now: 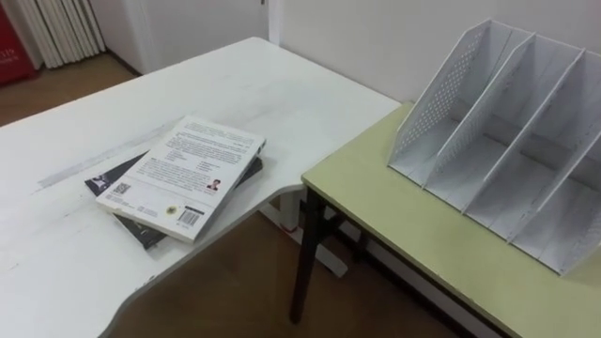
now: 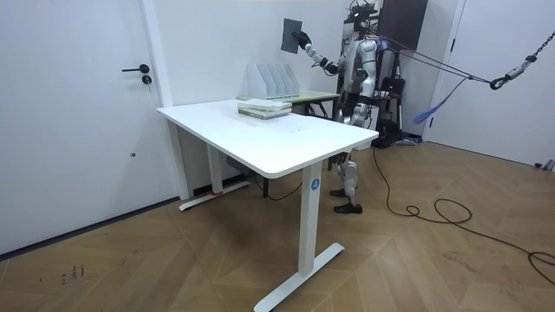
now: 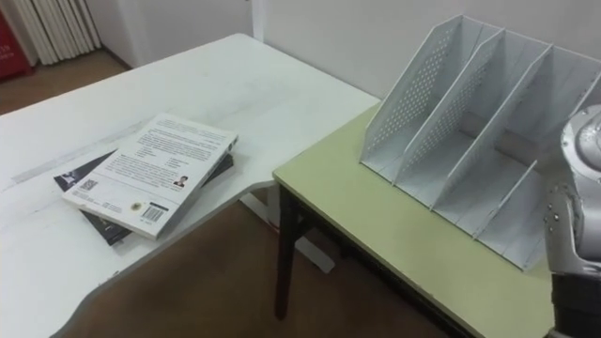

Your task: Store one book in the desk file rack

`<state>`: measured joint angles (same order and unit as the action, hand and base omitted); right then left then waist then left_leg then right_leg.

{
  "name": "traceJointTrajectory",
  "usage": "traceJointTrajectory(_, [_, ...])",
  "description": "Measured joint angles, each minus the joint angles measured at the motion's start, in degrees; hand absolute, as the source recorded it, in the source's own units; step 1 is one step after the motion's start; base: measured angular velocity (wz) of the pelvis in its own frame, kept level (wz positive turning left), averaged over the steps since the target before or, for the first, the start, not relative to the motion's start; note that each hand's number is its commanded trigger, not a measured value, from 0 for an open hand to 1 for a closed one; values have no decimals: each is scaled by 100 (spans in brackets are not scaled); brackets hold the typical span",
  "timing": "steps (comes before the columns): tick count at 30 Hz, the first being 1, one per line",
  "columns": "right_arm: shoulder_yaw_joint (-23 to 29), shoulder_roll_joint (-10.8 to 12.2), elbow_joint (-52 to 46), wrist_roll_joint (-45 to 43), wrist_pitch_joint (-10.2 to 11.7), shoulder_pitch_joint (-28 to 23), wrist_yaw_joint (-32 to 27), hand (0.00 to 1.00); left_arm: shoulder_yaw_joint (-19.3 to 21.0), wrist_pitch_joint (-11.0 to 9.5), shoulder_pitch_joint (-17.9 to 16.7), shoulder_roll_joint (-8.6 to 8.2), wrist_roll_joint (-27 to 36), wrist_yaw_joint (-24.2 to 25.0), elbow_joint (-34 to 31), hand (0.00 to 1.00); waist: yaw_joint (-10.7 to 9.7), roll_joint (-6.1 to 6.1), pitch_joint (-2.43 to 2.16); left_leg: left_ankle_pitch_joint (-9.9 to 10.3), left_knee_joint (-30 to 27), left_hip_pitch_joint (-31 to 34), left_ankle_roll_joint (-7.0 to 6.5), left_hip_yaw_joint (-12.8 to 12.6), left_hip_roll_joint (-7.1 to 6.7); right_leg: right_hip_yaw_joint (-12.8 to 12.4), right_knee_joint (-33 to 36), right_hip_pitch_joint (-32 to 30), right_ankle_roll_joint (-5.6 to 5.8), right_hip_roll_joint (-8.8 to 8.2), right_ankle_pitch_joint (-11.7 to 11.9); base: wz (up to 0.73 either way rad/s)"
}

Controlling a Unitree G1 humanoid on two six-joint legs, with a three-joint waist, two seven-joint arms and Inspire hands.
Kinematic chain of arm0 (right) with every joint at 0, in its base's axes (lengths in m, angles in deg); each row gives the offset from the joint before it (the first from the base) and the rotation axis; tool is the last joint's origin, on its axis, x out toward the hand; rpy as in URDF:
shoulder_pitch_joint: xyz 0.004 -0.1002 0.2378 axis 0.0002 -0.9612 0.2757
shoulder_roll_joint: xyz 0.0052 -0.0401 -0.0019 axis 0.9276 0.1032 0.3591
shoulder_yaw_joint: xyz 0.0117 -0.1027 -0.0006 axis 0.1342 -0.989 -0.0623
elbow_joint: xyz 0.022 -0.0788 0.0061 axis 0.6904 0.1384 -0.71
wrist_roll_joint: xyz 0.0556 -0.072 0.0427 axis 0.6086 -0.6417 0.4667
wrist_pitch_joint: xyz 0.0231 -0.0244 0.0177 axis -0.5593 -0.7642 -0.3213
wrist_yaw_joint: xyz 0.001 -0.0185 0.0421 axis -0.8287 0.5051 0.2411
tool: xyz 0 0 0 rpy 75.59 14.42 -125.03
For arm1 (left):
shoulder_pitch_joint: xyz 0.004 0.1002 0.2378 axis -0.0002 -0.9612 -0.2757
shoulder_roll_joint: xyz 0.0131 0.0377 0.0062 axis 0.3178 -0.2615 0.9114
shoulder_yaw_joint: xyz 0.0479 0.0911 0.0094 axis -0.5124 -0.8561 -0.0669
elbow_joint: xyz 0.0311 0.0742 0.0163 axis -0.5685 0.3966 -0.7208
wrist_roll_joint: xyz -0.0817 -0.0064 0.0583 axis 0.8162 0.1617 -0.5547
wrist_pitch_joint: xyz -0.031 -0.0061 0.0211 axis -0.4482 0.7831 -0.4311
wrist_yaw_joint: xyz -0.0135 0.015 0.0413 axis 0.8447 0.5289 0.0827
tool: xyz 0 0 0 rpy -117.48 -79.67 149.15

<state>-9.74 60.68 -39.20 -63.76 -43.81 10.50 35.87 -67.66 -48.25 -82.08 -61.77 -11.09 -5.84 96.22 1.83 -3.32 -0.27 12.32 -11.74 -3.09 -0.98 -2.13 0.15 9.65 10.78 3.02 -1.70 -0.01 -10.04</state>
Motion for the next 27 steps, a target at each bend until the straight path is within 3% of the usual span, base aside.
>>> traceJointTrajectory(12, [99, -82, 469, -4, 59, 0, -42, 100, 62, 4, -16, 18, -111, -2, -57, 0, -2, -7, -1, 0, -4, 13, 0, -1, -2, 1, -8, -7, 0, -3, 0, 0])
traceJointTrajectory(27, [35, -81, 1086, 692, 55, -12, 470, 100, 96, 94, -18, 53, -225, -45, -79, 0, 17, 7, 5, -1, 6, 5, 1, -30, 0, -4, -2, -3, -3, 0, 2, 0])
